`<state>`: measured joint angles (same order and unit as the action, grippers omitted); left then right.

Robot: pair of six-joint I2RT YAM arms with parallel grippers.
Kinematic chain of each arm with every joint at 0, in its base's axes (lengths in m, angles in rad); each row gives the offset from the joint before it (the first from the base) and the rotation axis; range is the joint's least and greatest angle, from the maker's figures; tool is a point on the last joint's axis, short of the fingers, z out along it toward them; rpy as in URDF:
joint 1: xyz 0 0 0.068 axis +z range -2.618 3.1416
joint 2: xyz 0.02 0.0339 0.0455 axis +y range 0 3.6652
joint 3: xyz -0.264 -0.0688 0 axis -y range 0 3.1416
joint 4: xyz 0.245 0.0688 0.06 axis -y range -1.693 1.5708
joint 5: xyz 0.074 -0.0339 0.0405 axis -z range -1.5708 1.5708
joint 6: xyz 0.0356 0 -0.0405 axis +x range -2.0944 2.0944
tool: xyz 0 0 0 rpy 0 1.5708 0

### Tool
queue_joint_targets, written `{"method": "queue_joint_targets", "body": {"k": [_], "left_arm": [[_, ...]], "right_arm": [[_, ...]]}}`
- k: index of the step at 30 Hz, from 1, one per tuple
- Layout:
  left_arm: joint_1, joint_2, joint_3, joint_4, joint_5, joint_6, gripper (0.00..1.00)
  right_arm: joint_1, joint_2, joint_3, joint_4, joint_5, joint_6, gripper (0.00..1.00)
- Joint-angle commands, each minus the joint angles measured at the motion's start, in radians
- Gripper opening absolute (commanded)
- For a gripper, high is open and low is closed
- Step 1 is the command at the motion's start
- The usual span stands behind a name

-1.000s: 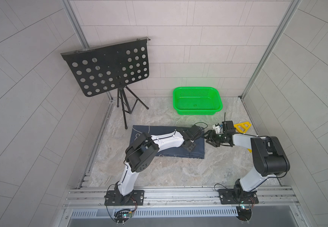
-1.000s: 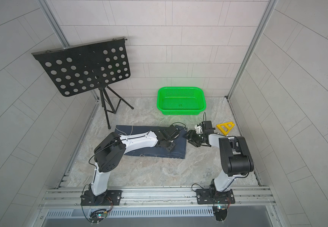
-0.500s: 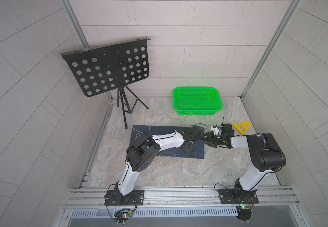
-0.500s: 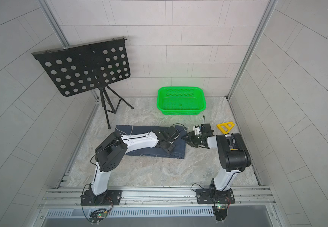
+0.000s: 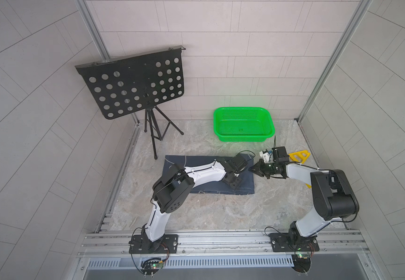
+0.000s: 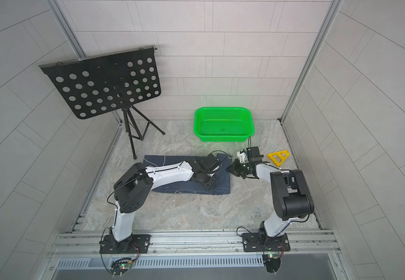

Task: Roll up the pillowcase
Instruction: Roll the pillowcase at the center of the board.

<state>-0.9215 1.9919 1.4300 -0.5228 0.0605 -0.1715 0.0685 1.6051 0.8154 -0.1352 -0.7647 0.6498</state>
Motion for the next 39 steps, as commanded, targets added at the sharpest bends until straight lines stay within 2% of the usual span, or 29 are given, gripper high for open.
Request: {"method": "queue_joint_targets", "body": {"k": [1,8,16,24,39], "left_arm": [[0.02,-0.113,0.002,-0.048,0.038,-0.035,0.74],[0.14,-0.268,-0.105,-0.072,0.08,-0.081,0.76],[0.273,-0.358,-0.241,-0.064,0.087,-0.071,0.77],[0.325,-0.354,-0.301,-0.015,0.094,-0.071,0.77],[0.342,-0.363,-0.325,0.015,0.129,-0.092,0.77]], "right_arm": [[0.045,-0.006,0.09,-0.308,0.177,-0.168,0.02],[0.165,0.05,0.235,-0.495,0.415,-0.178,0.02],[0.286,0.122,0.37,-0.608,0.546,-0.159,0.06],[0.355,0.162,0.477,-0.671,0.59,-0.159,0.1],[0.418,0.224,0.564,-0.667,0.53,-0.129,0.18]]}}
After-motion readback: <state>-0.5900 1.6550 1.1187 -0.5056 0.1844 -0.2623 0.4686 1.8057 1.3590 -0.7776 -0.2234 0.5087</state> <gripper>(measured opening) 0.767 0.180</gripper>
